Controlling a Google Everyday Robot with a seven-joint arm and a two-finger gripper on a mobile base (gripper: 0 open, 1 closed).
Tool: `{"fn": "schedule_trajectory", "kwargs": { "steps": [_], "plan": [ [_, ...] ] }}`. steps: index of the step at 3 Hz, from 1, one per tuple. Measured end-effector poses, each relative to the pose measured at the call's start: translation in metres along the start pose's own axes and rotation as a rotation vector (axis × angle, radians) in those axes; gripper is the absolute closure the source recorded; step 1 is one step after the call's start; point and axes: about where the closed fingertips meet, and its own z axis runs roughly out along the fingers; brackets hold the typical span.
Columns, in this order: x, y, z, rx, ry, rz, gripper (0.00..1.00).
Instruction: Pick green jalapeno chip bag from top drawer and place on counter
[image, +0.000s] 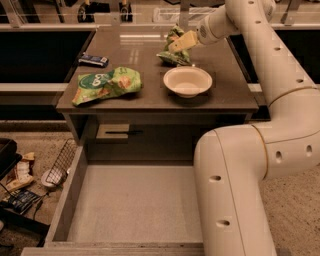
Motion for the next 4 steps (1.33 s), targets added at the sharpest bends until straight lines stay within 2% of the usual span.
{"fn": "schedule_trajectory", "kwargs": {
  "steps": [1, 2, 3, 4],
  "plan": [
    [0.0, 0.0, 0.0, 0.009, 0.01, -0.002, 0.0],
    [-0.006, -0.027, -0.048, 0.108, 0.02, 0.008, 0.0],
    [-0.008, -0.076, -0.136, 0.306, 0.03, 0.068, 0.0],
    [-0.02, -0.111, -0.247, 0.531, -0.012, 0.177, 0.0]
  ]
}}
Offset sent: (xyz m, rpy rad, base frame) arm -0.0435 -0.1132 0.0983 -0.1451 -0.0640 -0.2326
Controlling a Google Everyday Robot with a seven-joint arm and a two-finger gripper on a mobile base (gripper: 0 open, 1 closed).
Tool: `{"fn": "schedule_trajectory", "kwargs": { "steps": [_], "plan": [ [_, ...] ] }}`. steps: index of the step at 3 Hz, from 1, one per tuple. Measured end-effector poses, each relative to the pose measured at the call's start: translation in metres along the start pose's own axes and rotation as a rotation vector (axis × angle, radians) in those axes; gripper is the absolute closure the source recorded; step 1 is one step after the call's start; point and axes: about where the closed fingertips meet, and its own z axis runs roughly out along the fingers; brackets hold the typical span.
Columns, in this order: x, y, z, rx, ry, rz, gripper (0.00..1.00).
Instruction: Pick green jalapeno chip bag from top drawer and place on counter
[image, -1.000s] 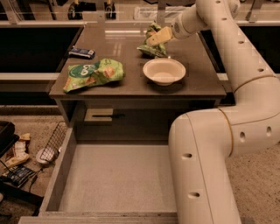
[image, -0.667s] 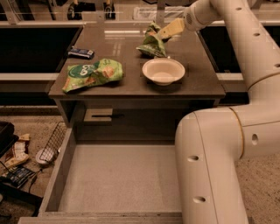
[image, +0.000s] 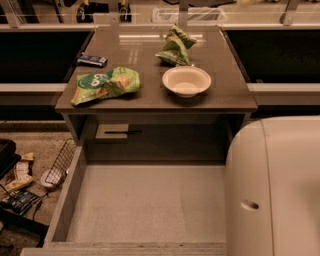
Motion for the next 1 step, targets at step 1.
{"fn": "schedule_trajectory", "kwargs": {
  "steps": [1],
  "plan": [
    [-0.0455, -0.0217, -0.0711, 0.17, -0.093, 0.081, 0.0]
  ]
}}
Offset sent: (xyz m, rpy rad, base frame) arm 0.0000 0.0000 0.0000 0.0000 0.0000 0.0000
